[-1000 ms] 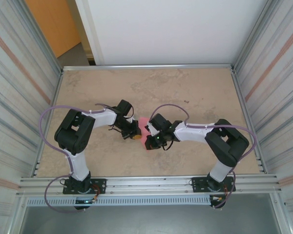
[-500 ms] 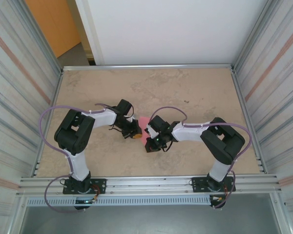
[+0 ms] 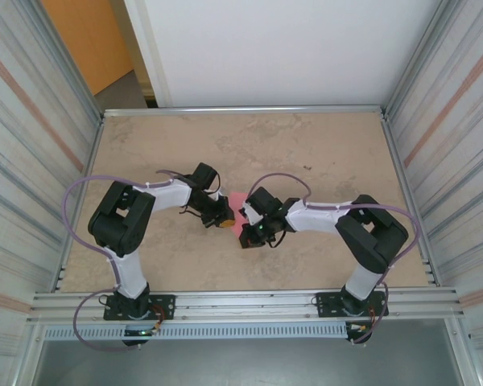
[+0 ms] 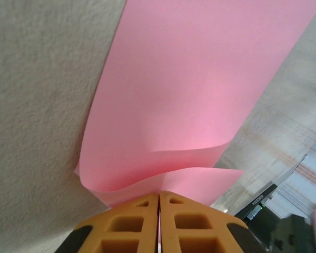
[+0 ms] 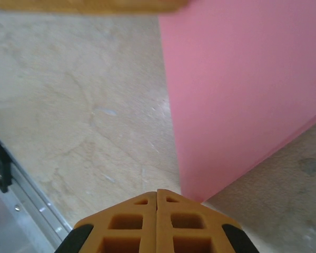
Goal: Fold a paper plane with a square sheet of paper (pick it up from the middle)
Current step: Third fold the triangle at the center of the table.
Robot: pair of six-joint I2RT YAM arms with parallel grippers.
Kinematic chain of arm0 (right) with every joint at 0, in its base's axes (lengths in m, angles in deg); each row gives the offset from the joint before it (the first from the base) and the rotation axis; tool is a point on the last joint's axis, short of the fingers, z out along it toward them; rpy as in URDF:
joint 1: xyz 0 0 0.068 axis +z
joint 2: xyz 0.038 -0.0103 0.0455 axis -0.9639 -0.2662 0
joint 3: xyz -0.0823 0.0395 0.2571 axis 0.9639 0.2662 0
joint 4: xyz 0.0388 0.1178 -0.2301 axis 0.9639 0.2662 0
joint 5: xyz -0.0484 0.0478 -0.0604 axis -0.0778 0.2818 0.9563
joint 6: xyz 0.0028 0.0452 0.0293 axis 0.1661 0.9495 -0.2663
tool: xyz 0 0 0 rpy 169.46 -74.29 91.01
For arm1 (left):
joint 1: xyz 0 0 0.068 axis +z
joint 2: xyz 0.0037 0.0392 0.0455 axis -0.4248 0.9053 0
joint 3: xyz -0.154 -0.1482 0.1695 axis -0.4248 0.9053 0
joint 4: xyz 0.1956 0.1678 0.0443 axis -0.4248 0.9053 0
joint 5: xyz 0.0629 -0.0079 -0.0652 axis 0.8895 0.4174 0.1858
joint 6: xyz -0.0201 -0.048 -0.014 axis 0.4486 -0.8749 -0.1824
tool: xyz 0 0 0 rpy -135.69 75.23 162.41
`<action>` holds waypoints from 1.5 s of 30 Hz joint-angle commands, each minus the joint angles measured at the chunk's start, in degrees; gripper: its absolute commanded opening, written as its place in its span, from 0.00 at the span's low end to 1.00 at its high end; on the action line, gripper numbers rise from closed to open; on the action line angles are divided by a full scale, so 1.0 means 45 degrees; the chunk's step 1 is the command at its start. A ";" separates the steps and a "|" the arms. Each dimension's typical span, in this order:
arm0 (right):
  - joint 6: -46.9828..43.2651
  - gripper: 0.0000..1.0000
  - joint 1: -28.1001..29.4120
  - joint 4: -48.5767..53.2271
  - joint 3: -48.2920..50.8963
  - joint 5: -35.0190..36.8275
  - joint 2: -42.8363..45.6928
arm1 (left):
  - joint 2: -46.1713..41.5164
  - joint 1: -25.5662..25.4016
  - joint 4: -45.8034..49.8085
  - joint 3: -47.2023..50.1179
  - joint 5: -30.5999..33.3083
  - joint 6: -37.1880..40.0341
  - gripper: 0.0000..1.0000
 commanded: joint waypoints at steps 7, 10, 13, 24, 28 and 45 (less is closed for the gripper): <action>0.0383 0.05 -0.0179 -0.0241 -0.0664 -0.0039 -0.0419 | 0.0127 -0.0073 0.0075 0.0095 -0.0056 0.0191 0.10; 0.0300 0.05 0.0008 -0.0118 -0.0693 -0.0080 -0.0763 | 0.0122 -0.0086 0.0066 0.0104 -0.0056 0.0208 0.10; 0.0241 0.05 0.0139 0.0021 -0.0565 -0.0031 -0.1004 | 0.0146 -0.0086 0.0047 0.0098 -0.0076 0.0216 0.10; 0.0295 0.03 0.0069 0.0235 0.0370 0.0405 -0.1414 | 0.0374 -0.0057 -0.0019 -0.0061 0.0117 0.0748 0.10; 0.0390 0.03 0.0039 0.0313 0.0587 0.0488 -0.1577 | 0.0622 -0.0008 -0.0178 0.0227 0.0392 0.1112 0.10; 0.0568 0.02 0.0031 0.1542 0.1330 0.0930 -0.1767 | 0.0629 0.0522 -0.1052 0.0351 0.1747 0.2739 0.12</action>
